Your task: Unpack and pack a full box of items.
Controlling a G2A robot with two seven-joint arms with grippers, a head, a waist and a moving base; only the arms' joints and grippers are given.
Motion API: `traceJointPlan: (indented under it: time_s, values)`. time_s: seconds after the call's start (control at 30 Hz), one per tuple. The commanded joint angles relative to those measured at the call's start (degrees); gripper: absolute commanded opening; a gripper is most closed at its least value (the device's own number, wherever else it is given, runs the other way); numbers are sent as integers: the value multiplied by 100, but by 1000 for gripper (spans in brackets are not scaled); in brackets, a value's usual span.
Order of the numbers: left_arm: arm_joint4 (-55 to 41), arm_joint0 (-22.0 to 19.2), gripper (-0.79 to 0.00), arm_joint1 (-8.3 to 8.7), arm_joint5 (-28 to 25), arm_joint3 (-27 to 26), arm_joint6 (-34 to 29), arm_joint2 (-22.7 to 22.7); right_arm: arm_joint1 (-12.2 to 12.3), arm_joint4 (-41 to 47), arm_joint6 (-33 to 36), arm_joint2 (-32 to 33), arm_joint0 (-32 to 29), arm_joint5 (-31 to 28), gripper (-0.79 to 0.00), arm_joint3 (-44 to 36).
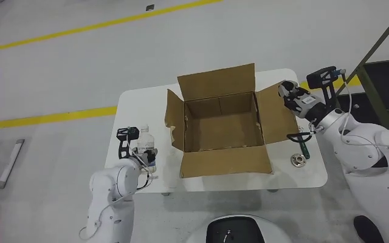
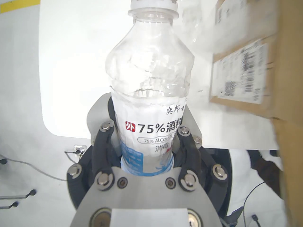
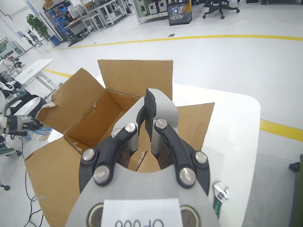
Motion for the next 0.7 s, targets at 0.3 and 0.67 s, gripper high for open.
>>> traceJointPlan:
  time_s: [0.3, 0.67]
  values:
    - [-1414, -860, -785, 64, -92, -1152, -210, -206, 0, -126, 46, -118, 14, 62, -785, 53]
    - [-1382, -897, -785, 67, -86, -1145, -198, -155, 8, -272, -20, -113, -31, 103, -785, 40]
